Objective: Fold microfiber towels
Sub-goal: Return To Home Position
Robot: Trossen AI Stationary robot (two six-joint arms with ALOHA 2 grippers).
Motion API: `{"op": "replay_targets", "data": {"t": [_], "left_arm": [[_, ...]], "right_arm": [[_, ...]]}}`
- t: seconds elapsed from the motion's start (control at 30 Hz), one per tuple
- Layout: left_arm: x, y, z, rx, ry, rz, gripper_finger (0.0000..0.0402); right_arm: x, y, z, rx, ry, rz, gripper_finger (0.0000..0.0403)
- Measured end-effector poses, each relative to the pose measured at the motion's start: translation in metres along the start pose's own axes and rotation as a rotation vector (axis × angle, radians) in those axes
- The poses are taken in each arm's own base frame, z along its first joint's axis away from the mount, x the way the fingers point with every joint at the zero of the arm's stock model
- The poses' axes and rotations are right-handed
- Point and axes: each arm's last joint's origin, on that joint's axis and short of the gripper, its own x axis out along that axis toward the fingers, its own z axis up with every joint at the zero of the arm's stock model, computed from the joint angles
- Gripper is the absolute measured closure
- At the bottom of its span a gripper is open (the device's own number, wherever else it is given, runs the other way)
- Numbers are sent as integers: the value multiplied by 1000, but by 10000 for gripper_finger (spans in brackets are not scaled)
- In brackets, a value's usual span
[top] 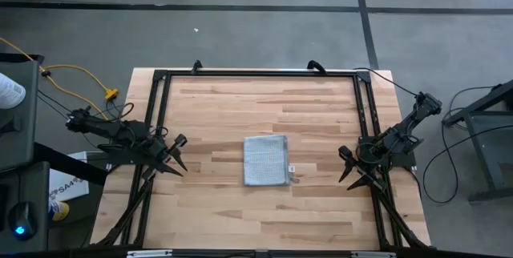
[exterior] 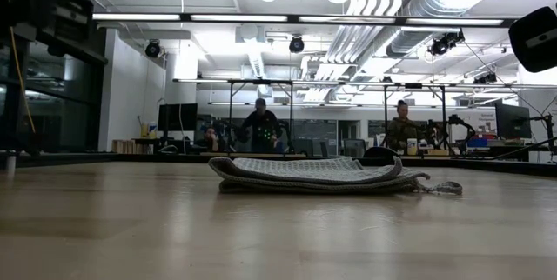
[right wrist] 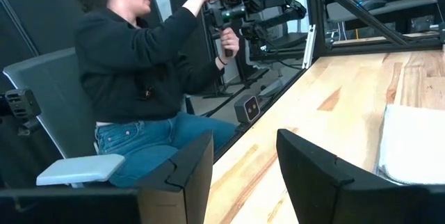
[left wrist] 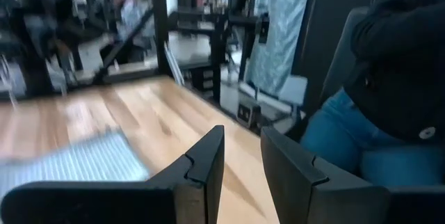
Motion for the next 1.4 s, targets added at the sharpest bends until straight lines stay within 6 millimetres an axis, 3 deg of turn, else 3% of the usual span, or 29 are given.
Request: {"op": "replay_targets", "data": {"t": [0.43, 0.87, 1.27, 1.4], "left_arm": [[6, 3, -17, 27, -60, -1, 305], [7, 3, -19, -123, -51, 17, 305], [8, 6, -21, 65, -22, 110, 305], [7, 11, -24, 70, 9, 267, 305]], "right_arm": [[0, 0, 0, 0, 0, 0, 250], [0, 0, 0, 0, 0, 0, 250], [0, 0, 0, 0, 0, 0, 250], [0, 0, 0, 0, 0, 0, 250]]}}
